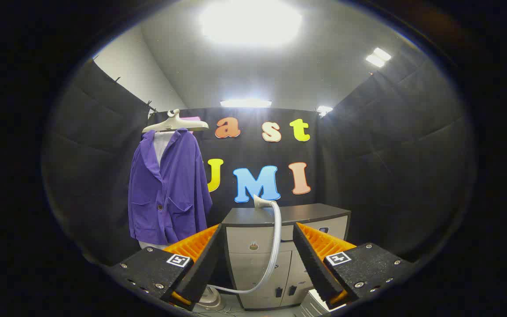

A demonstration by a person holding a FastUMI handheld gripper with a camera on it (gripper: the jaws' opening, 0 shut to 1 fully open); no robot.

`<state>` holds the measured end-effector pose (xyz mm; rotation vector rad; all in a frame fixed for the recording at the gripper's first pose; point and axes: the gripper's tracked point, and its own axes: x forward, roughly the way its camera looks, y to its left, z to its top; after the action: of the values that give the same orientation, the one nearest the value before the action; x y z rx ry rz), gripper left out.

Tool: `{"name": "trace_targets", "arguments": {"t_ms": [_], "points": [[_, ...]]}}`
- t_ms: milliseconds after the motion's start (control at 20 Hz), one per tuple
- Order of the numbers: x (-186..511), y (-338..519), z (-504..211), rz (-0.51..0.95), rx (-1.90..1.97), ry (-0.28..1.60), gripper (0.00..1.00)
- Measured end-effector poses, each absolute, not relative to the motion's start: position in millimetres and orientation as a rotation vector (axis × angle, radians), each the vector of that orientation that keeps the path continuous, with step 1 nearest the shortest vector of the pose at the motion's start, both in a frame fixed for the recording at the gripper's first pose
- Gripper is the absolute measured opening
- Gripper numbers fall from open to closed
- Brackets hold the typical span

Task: Iron the clothes twice with a garment steamer, once on the left side and once on the right side.

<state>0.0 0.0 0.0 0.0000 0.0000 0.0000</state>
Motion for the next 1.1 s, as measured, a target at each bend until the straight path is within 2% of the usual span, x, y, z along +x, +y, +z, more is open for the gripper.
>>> {"name": "trace_targets", "arguments": {"t_ms": [500, 1100], "points": [[-6.1, 12.5, -17.0, 0.042, 0.033, 0.055, 0.96], [-3.3, 4.6, -20.1, 0.008, 0.045, 0.061, 0.95]]}}
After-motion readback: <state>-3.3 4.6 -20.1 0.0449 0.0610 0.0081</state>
